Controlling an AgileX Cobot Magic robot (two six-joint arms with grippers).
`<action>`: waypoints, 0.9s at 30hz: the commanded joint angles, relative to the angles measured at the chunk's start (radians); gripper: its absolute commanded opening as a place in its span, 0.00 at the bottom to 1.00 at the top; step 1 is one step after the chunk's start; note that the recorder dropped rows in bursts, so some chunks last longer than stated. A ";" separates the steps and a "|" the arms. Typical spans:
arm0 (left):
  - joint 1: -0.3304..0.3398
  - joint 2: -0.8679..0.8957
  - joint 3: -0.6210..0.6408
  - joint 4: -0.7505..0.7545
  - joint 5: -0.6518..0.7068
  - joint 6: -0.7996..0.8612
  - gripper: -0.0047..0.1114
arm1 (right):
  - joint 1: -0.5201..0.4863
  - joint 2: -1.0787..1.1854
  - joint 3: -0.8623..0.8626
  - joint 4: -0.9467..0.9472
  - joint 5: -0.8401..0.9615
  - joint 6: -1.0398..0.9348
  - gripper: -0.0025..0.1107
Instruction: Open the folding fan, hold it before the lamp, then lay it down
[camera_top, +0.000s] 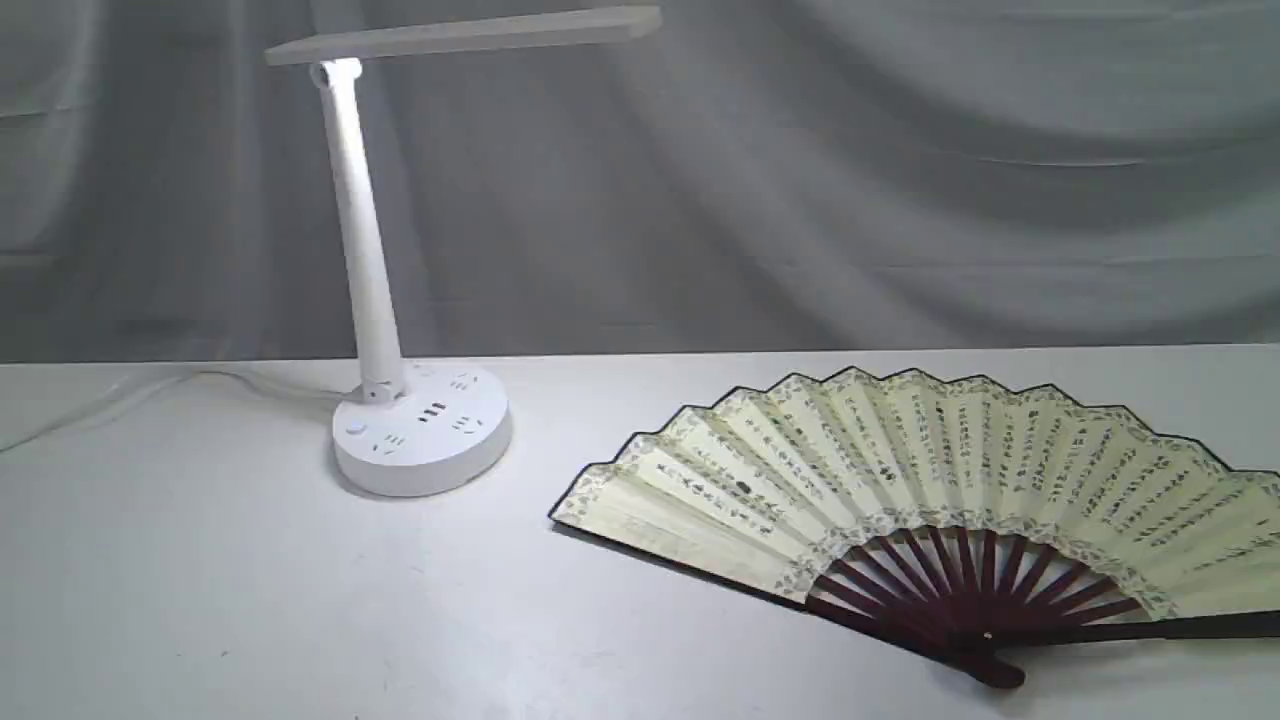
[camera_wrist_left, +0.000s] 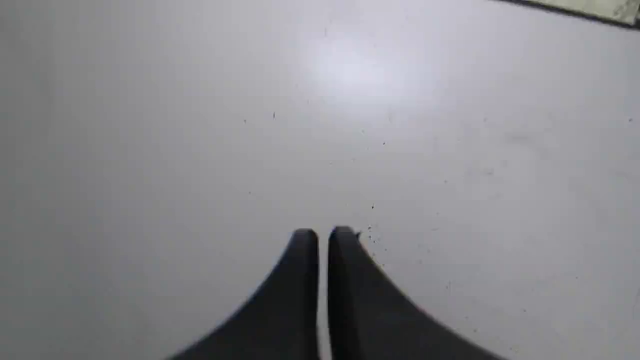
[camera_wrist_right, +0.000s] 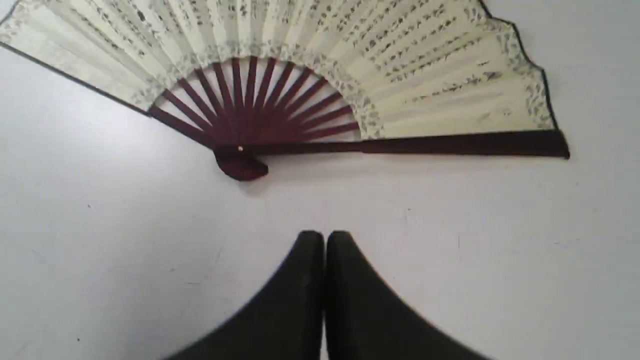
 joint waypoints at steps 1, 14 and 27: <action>0.001 -0.130 0.001 -0.001 0.033 -0.006 0.04 | 0.003 -0.118 0.000 -0.015 0.036 -0.008 0.02; 0.001 -0.688 0.001 0.001 0.090 -0.027 0.04 | 0.003 -0.595 0.000 -0.023 0.185 -0.010 0.02; 0.001 -0.996 -0.017 0.045 0.090 -0.059 0.04 | 0.005 -0.870 -0.014 -0.057 0.233 0.000 0.02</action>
